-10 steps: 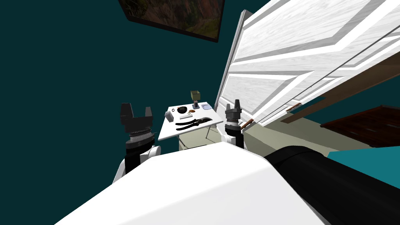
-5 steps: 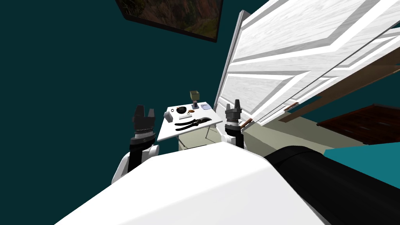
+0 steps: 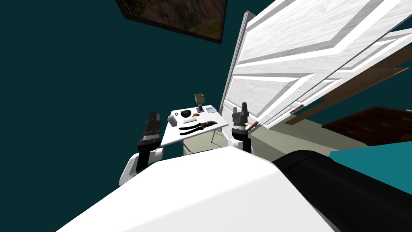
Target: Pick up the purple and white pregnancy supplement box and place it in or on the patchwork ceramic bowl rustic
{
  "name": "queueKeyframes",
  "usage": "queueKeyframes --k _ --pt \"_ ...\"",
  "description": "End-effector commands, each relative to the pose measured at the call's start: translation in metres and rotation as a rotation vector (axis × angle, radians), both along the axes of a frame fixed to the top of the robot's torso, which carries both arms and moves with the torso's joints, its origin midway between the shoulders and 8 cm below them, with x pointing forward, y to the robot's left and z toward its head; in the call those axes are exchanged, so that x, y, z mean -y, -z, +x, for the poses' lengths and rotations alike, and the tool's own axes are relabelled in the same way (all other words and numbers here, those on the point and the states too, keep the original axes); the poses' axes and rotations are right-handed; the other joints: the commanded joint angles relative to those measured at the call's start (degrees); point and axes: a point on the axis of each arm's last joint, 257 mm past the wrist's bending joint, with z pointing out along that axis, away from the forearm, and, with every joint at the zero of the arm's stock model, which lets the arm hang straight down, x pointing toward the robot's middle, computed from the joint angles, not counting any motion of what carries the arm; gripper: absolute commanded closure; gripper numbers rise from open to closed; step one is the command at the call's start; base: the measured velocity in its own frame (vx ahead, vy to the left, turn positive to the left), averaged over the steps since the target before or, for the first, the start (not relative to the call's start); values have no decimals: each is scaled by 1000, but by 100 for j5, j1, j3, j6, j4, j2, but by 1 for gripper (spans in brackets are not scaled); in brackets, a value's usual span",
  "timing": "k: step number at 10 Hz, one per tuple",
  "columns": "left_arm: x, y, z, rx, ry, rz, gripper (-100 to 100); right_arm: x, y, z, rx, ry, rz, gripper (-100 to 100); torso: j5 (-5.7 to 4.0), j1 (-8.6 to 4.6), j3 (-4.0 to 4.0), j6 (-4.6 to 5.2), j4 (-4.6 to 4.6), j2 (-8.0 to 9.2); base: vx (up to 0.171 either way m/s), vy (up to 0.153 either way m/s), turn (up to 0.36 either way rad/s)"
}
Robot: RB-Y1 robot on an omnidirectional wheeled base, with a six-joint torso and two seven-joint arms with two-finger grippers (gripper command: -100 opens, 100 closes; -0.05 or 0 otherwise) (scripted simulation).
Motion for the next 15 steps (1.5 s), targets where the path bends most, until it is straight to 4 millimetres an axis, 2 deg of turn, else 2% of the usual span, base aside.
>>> queueKeyframes --k 1,8,10,11,13,15 --pt "-10 15 12 -33 -57 57 -100 0 0 0 0 0 0 0 0 0 0 0 0 0 0 -6 -38" --pt "-53 68 55 -158 -264 258 -100 0 0 0 0 0 0 0 -1 -1 1 0 0 1 -1 -7 -36" --pt "-63 86 63 -199 -299 291 -100 0 0 0 0 0 0 0 -1 -2 2 -2 1 3 -5 -8 -22" --pt "-63 86 63 -199 -299 291 -100 0 0 0 0 0 0 0 -1 -2 2 -1 1 3 -4 -6 -16" --pt "-79 109 76 -257 -362 355 -100 0 0 0 0 0 0 0 0 -1 2 -1 0 3 -6 -10 -40" --pt "-87 122 81 -290 -391 385 -100 0 0 0 0 0 0 0 -1 -5 2 -1 1 3 -7 -15 -32"
